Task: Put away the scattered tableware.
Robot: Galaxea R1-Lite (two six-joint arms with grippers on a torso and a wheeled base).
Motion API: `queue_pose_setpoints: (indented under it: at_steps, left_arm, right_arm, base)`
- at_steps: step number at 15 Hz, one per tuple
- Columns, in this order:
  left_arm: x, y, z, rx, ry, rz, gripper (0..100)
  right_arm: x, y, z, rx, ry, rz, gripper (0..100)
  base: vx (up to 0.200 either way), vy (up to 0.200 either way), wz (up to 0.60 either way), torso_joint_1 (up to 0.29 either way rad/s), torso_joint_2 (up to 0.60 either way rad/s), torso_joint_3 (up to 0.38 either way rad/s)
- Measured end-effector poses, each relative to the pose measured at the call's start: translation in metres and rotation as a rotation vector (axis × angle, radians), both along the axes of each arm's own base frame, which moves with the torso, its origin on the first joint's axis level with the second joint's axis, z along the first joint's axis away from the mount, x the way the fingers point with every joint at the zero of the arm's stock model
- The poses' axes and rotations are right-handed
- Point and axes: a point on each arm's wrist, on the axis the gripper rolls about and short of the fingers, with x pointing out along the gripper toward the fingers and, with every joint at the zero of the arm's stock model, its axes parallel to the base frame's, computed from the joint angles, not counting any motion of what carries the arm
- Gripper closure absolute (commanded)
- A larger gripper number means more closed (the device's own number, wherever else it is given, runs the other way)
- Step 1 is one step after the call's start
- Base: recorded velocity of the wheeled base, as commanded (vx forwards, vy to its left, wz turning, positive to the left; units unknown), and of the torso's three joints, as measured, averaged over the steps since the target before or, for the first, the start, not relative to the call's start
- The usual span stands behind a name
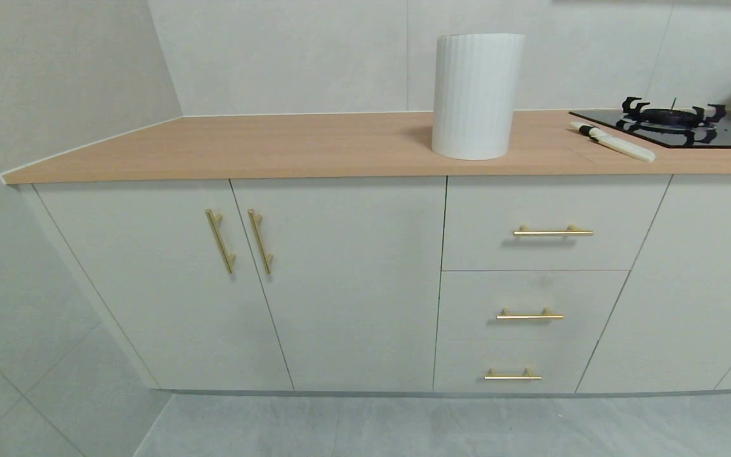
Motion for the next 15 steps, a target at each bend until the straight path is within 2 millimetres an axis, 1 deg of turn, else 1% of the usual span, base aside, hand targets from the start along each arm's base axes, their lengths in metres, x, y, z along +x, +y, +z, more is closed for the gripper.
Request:
queue_pose_setpoints:
  at_steps: [15]
  left_arm:
    - [0.0, 0.0, -0.0001, -0.002, 0.001, 0.0, 0]
  right_arm:
    - [0.0, 0.0, 0.0004, 0.0, -0.001, 0.0, 0]
  base:
    - [0.2, 0.0, 0.0, 0.003, 0.0, 0.002]
